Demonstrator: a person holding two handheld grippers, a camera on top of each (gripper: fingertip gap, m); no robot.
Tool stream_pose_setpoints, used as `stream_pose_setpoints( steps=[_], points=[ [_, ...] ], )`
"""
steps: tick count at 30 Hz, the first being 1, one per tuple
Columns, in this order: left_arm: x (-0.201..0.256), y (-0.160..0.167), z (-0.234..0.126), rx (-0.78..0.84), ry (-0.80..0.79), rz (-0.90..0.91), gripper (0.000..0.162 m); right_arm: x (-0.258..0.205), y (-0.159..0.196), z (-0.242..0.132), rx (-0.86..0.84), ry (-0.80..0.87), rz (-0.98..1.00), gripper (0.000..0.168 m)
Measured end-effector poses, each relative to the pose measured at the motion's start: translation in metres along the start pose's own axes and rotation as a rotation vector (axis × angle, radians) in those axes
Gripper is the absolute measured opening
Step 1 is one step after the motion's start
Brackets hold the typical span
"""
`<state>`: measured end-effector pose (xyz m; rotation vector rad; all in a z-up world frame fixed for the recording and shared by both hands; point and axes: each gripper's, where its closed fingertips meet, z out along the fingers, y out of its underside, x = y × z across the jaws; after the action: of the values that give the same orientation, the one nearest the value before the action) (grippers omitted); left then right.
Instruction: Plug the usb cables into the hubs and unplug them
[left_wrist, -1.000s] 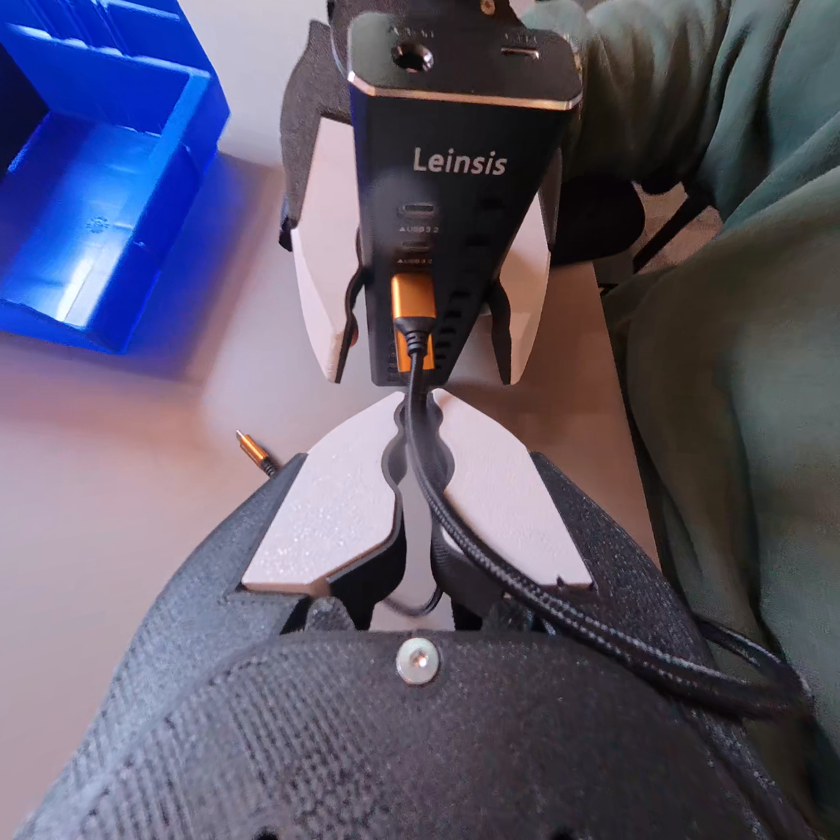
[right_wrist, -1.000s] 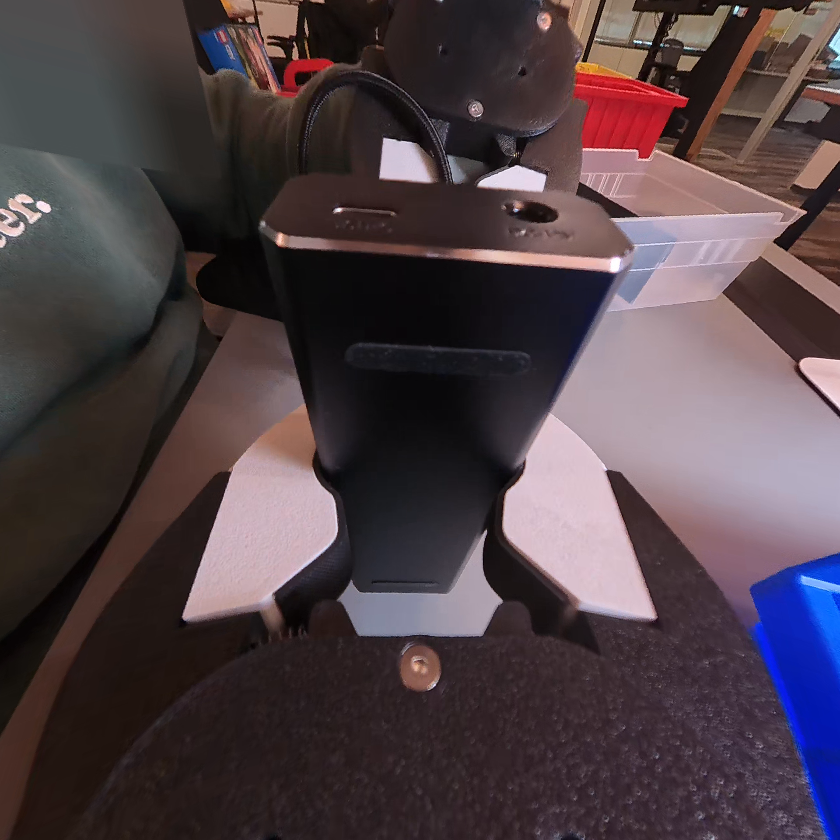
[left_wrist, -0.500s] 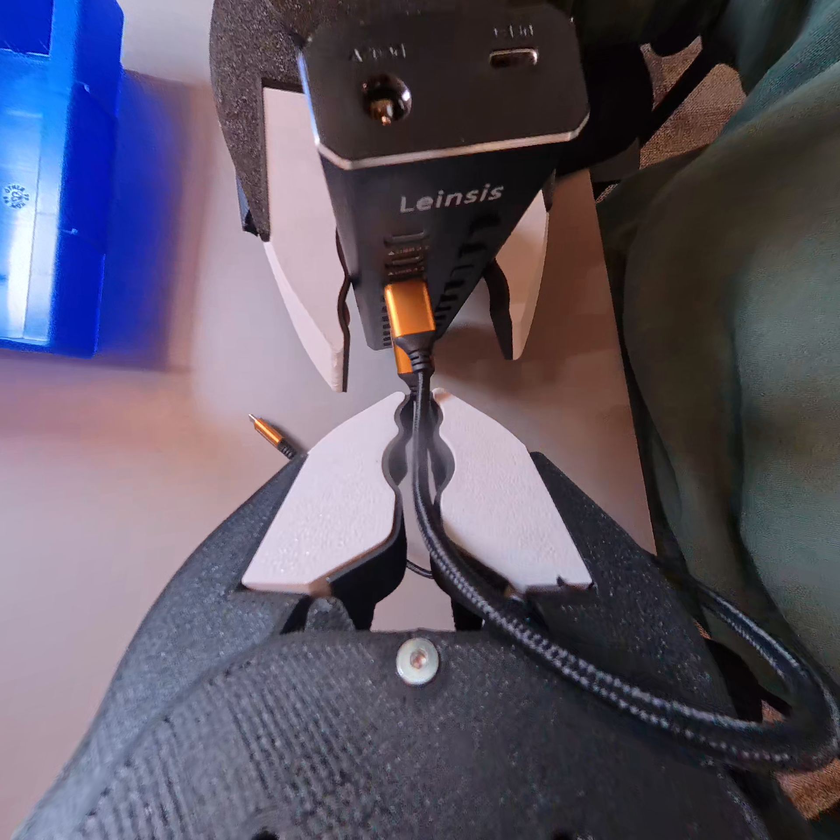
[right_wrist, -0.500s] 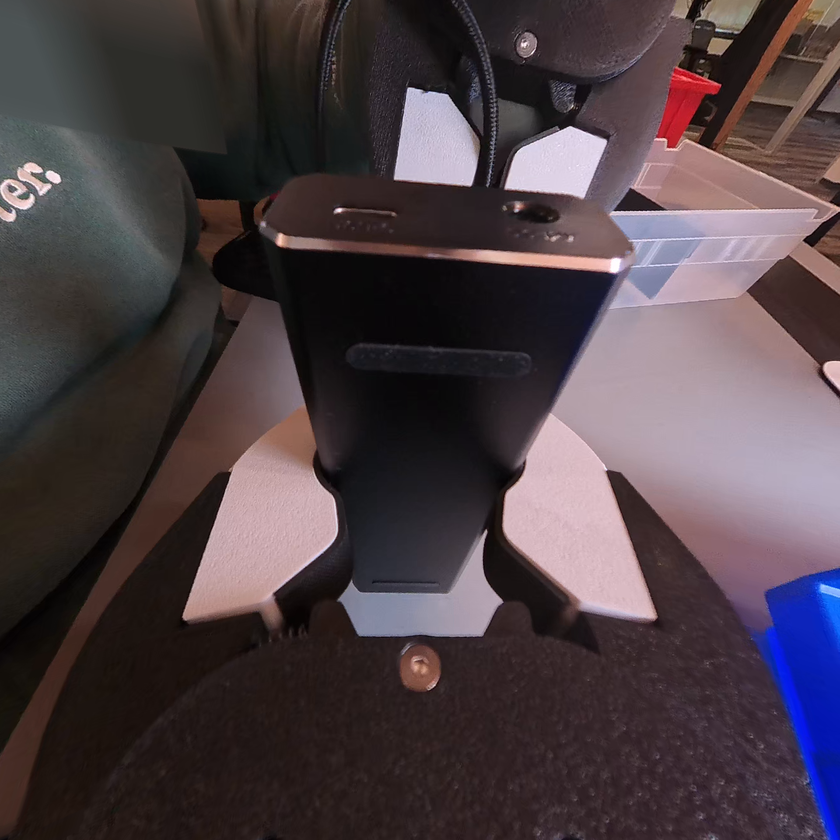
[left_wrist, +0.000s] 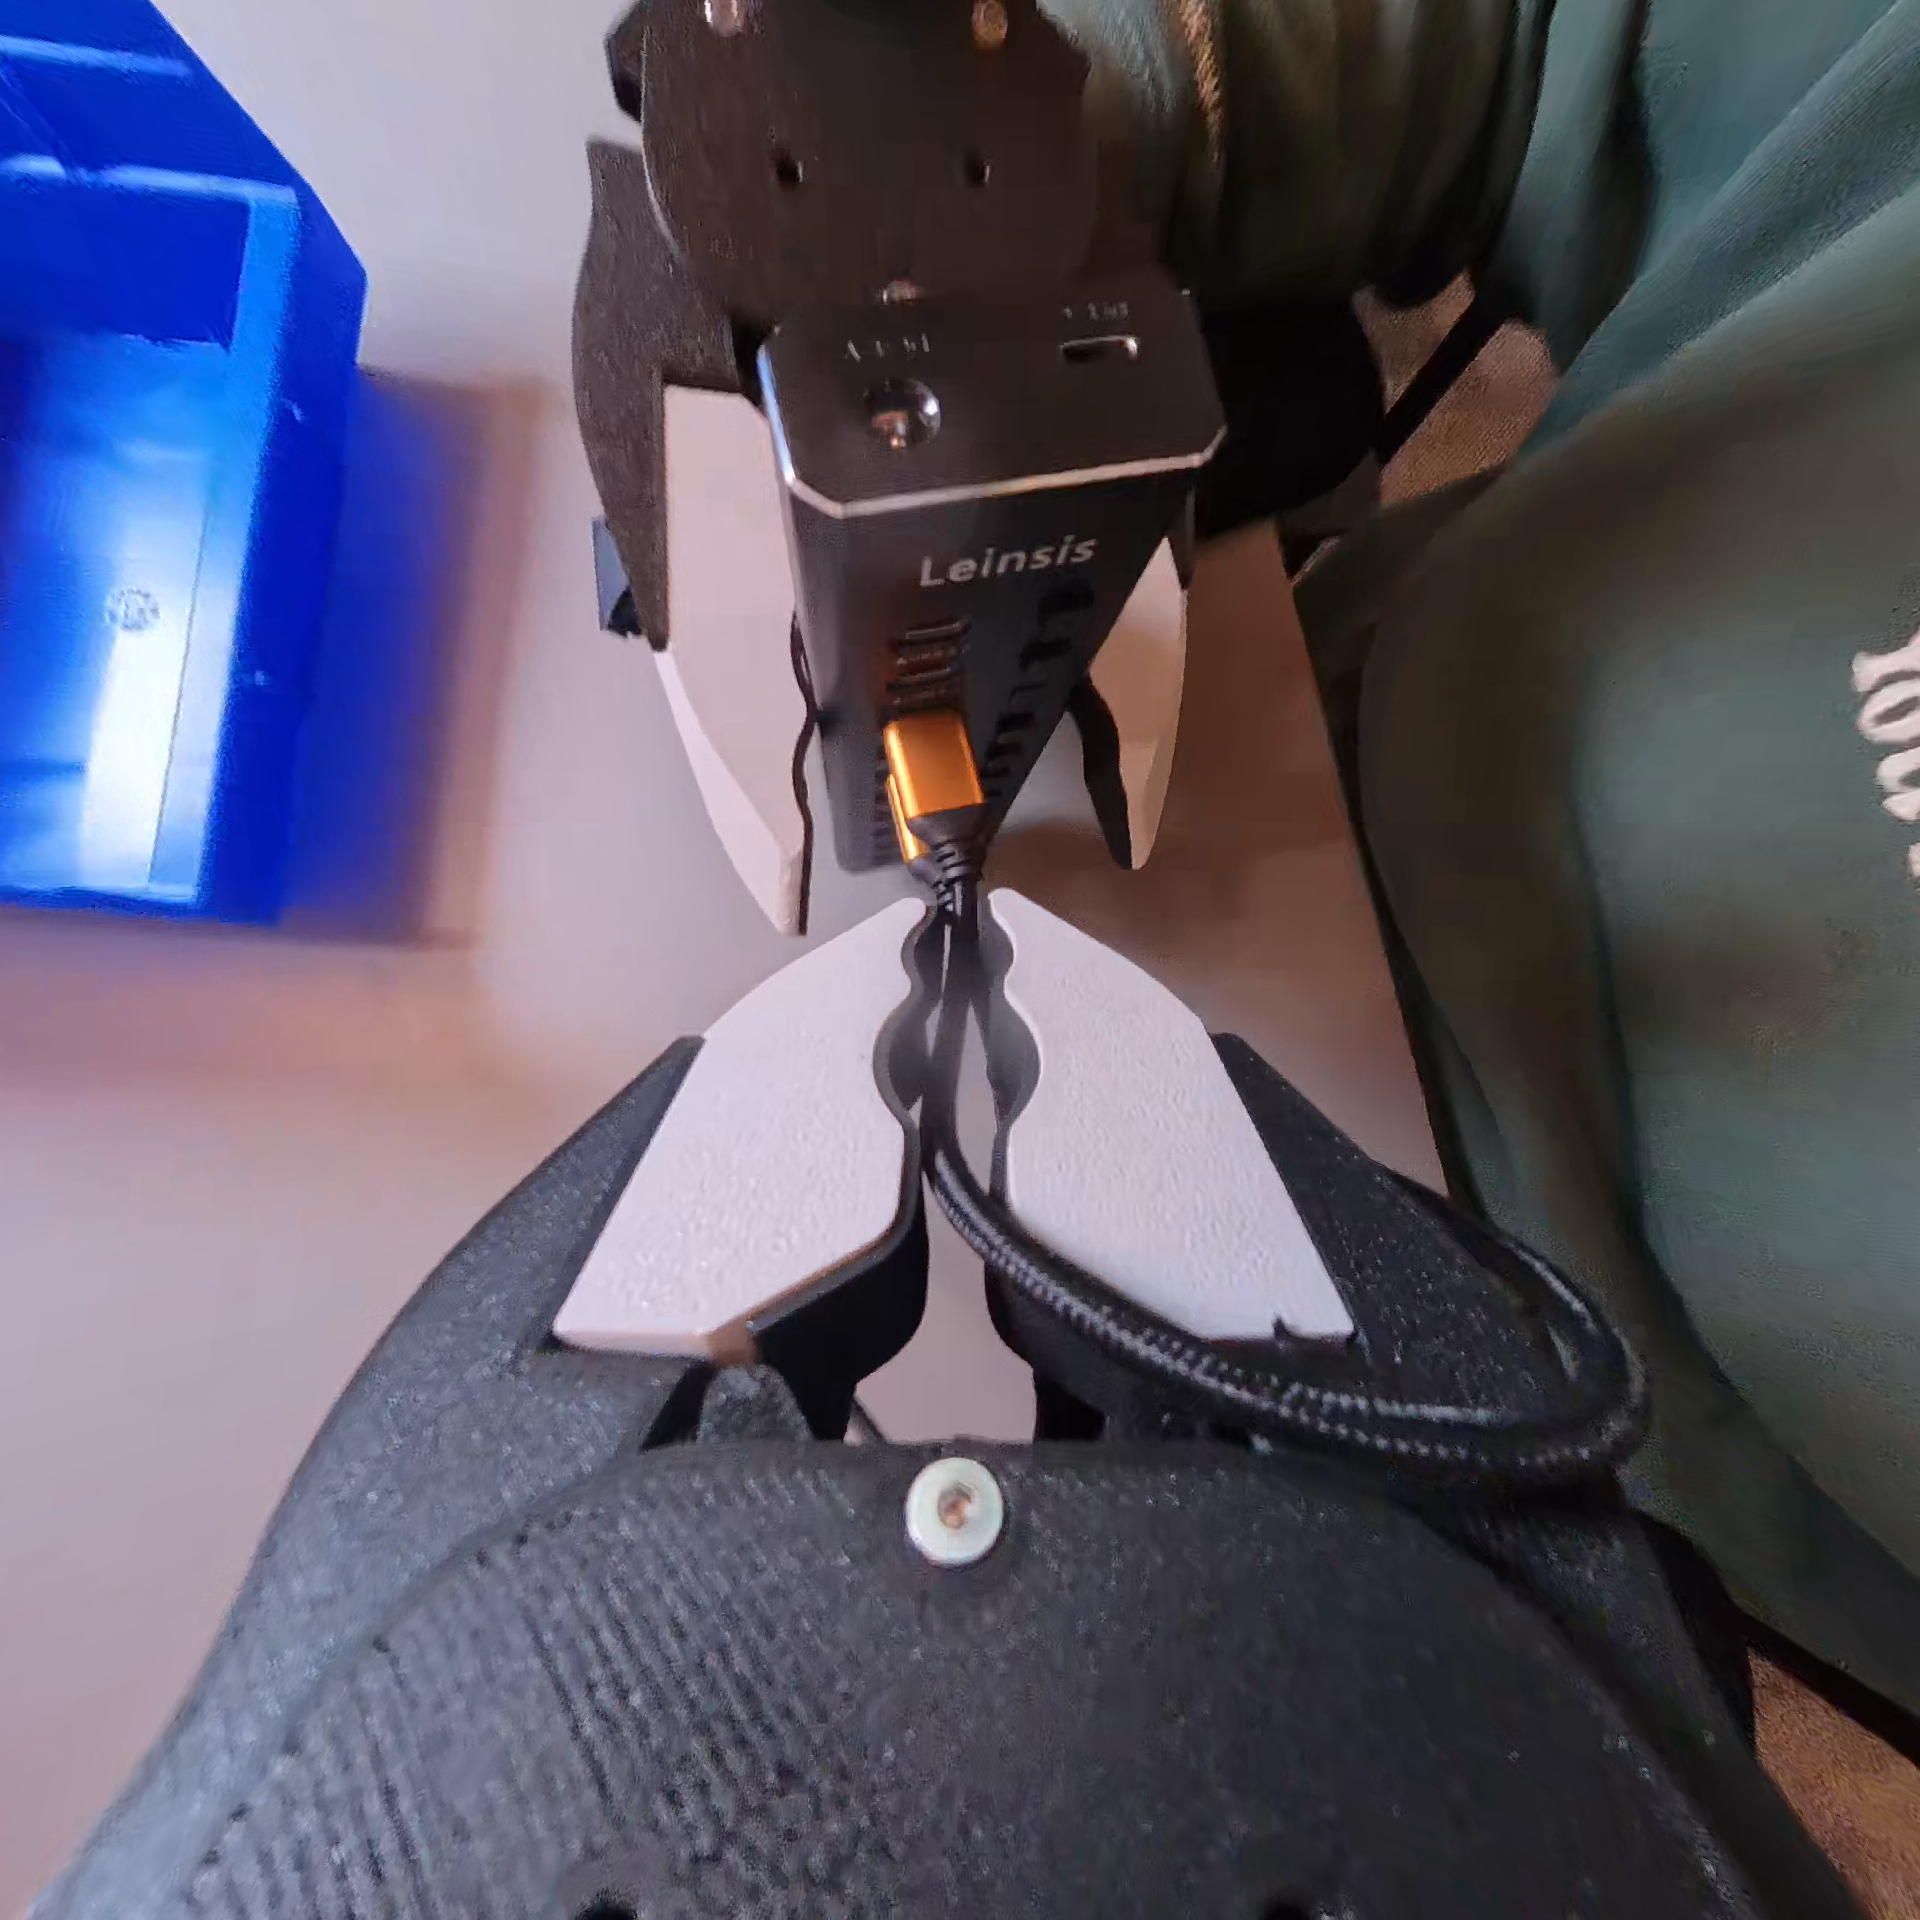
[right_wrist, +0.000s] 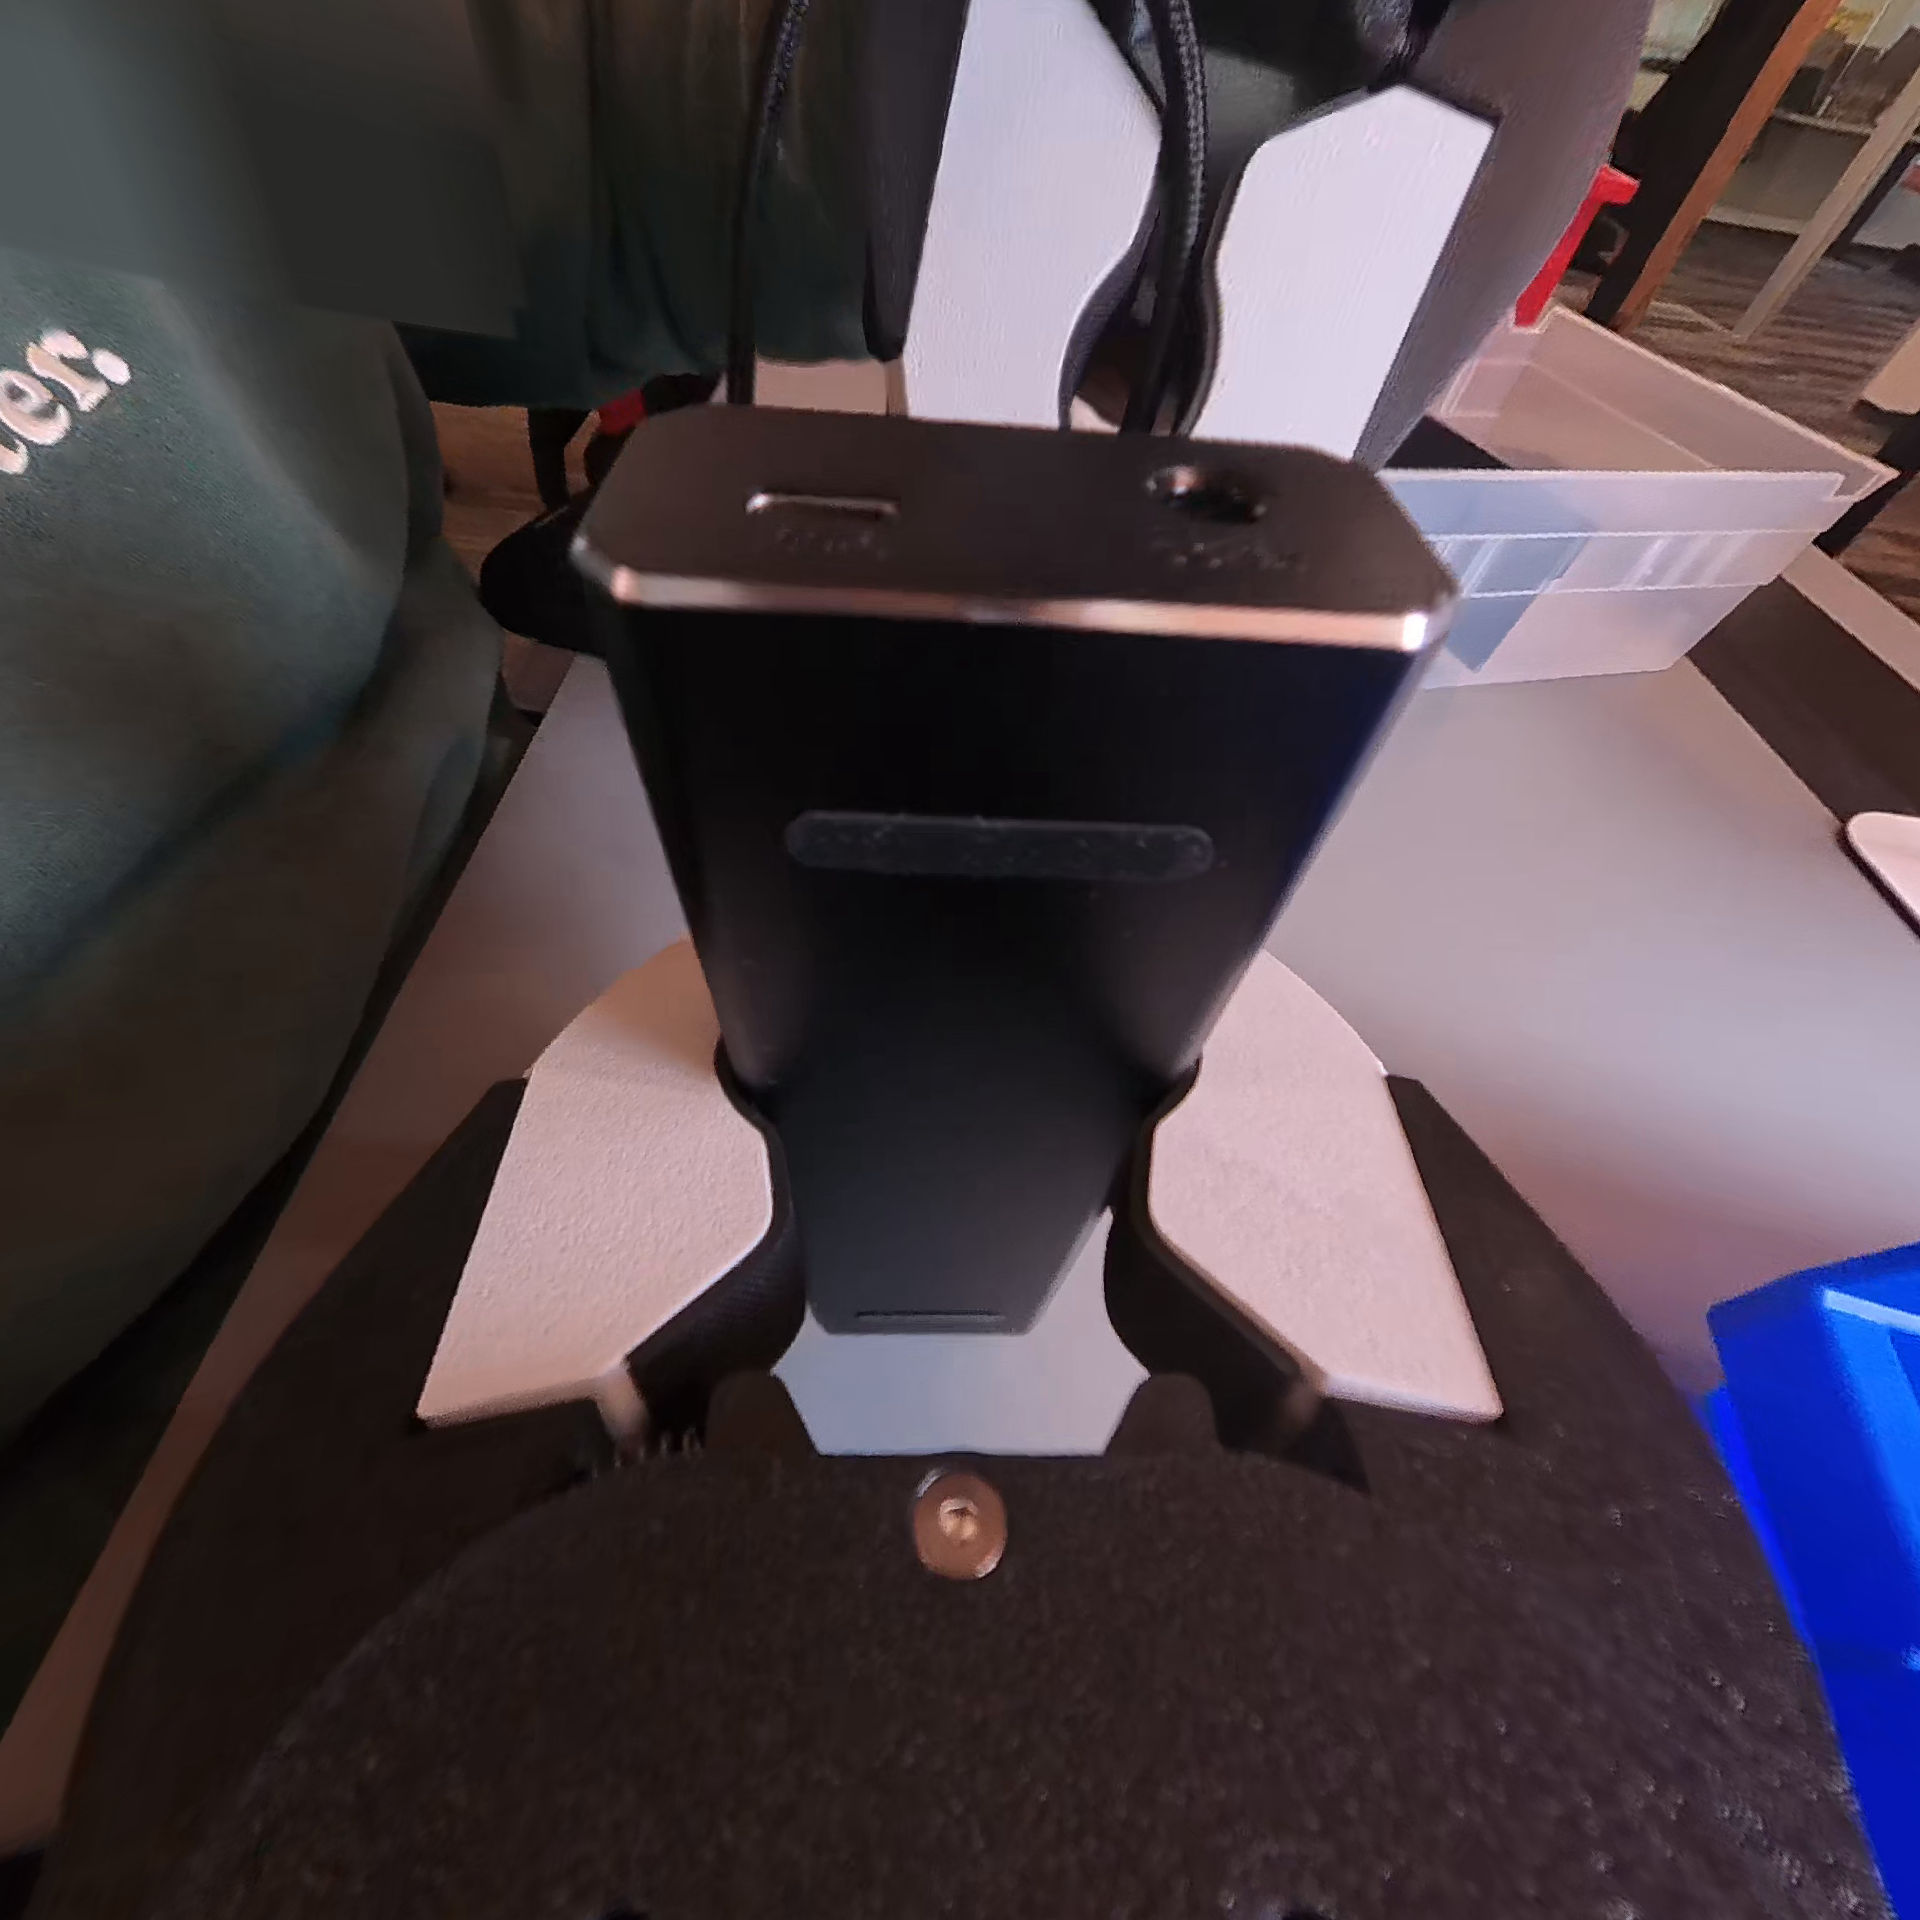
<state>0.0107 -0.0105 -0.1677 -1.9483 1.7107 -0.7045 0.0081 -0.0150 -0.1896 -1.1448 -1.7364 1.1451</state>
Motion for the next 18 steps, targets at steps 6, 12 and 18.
stream_pose_setpoints(
  steps=[6,12,18],
  points=[
    [-0.003,-0.004,-0.001,0.134,-0.027,-0.006,0.006,0.002,-0.005,-0.003,0.056,-0.006,0.040,0.072],
    [-0.006,-0.004,-0.002,0.251,-0.083,-0.024,0.006,0.004,-0.008,-0.001,0.097,0.002,0.065,0.072],
    [-0.006,-0.001,0.003,0.283,-0.133,-0.023,0.005,0.004,-0.019,0.000,0.144,0.010,0.058,0.073]
  ],
)
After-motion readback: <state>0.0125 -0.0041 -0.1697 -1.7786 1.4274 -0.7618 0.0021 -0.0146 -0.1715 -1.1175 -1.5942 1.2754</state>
